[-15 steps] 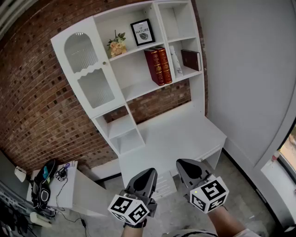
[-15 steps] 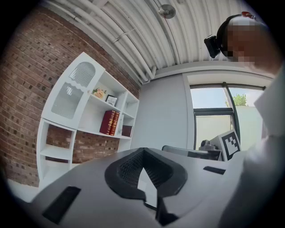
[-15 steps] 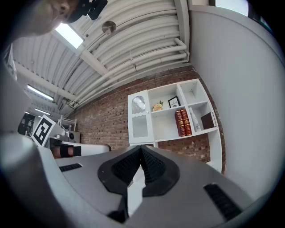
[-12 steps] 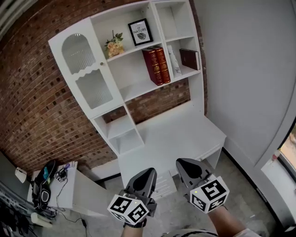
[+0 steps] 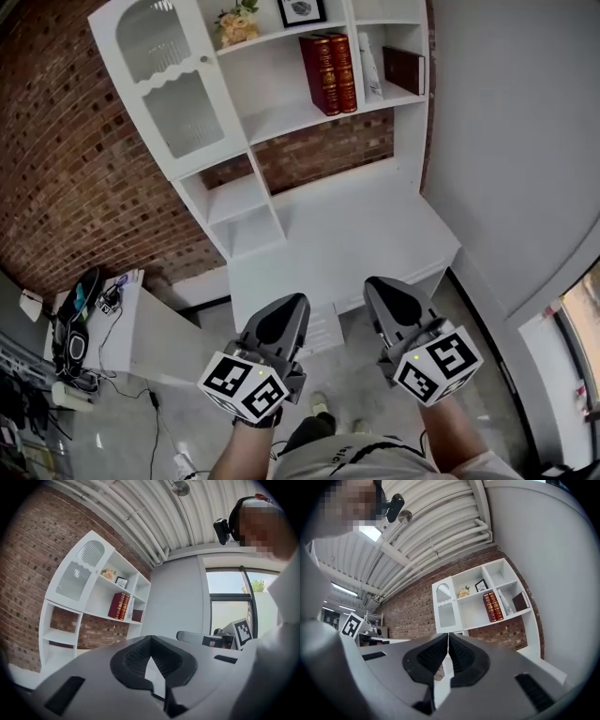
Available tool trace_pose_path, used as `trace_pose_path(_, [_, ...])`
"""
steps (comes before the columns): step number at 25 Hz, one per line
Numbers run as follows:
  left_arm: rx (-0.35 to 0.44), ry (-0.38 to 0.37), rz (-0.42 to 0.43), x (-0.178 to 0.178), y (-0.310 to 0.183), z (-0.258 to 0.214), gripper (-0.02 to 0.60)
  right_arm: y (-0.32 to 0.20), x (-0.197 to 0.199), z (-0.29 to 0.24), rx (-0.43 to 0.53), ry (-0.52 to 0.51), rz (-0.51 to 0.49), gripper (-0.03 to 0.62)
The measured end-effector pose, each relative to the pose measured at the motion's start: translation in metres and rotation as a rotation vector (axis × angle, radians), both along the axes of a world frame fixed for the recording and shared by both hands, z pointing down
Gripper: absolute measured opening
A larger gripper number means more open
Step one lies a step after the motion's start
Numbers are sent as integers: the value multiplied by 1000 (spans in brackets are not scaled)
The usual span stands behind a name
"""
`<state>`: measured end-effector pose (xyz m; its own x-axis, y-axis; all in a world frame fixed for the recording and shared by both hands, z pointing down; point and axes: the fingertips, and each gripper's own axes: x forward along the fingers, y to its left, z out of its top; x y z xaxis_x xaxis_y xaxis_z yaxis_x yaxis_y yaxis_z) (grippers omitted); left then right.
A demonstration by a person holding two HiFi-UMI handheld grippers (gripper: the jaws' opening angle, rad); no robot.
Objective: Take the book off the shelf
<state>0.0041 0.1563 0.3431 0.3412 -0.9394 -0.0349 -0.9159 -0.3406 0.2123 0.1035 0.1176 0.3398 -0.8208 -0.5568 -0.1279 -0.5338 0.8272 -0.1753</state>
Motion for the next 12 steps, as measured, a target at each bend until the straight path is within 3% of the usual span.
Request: trace_pose_path(12, [24,13,45,-57,-81,14,11,-65,-56,15,10,54,47,18])
